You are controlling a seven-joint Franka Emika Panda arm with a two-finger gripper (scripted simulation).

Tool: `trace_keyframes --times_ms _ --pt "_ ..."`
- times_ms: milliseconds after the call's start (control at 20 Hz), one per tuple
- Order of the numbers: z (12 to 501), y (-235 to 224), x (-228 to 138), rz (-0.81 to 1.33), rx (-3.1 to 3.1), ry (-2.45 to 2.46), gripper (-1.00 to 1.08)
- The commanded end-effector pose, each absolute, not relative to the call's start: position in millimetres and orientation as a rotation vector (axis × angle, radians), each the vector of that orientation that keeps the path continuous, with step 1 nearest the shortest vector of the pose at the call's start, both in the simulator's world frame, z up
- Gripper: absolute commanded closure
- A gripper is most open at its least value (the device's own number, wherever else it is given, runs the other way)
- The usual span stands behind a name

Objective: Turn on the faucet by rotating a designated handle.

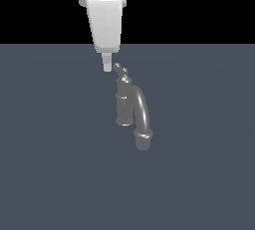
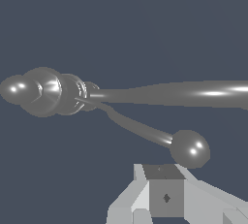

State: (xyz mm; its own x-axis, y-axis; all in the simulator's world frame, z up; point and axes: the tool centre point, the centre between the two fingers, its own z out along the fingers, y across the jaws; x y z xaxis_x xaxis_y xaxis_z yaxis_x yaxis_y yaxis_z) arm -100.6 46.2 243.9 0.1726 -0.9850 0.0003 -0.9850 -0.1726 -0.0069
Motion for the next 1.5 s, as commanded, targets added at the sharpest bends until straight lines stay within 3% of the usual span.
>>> trace_keyframes --times_ms 0,800,900,1450 --pt "243.7 34.3 -99.0 -0.007 -2.397 2.024 1.08" --pt "242.3 -57.8 -86.9 0.0 -2.39 2.038 1.08" --pt "243.9 -37.8 -85.7 -0.003 -2.417 2.001 1.08" --pt "243.2 -65.1 -55.5 -0.002 -2.408 2.015 1.08"
